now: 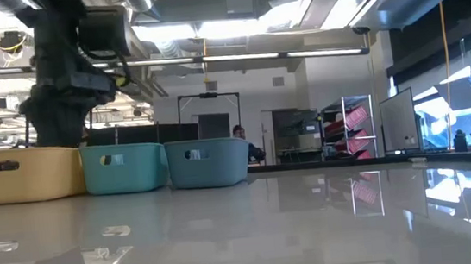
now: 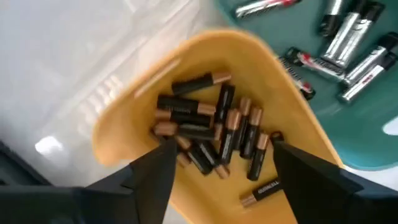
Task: Sort batteries
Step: Put the small black battery into the yellow bin
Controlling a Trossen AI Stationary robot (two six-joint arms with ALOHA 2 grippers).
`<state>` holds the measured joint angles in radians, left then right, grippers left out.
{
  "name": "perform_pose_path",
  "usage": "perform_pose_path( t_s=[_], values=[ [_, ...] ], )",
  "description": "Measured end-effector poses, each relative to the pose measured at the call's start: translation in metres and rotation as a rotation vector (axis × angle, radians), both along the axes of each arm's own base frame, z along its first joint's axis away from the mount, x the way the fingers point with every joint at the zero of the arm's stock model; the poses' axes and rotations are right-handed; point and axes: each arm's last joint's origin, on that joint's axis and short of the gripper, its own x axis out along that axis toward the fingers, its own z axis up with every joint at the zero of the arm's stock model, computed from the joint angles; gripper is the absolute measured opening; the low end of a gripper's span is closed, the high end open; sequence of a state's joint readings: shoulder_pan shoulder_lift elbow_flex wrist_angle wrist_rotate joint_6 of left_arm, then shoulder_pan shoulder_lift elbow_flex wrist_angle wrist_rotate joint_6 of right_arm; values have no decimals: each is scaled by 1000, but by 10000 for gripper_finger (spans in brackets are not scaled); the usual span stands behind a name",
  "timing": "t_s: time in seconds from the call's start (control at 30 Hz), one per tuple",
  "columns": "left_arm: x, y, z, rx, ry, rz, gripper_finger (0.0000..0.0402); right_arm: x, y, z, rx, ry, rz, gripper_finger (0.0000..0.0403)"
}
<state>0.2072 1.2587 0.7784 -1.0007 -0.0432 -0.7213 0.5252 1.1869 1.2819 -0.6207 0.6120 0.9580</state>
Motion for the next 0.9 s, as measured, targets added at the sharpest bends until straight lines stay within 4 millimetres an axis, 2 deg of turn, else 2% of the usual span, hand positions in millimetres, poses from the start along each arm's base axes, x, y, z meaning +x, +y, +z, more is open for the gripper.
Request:
perform_pose_path(
  t_s=[0.13,0.3,0.47,0.6,0.73,0.83,0.9],
  values=[
    [4,4,1,15,-39,-59,273,-8,-42,2,-6,86,-60,312],
    [7,4,4,-3,-91,-78,274,-12,-94,0,-16,208,-62,312],
    [7,5,29,32,-222,11,272,-20,-143,-8,-75,345,-48,312],
    [12,13,60,144,-470,178,272,-32,-193,-20,-75,480,-132,312],
    [21,24,91,282,-797,320,272,-42,-242,-33,-86,582,-257,312],
    [30,31,111,367,-1010,304,272,-45,-273,-46,-60,644,-297,312],
    [33,34,119,418,-1089,276,272,-48,-289,-60,6,693,-273,312]
  ],
)
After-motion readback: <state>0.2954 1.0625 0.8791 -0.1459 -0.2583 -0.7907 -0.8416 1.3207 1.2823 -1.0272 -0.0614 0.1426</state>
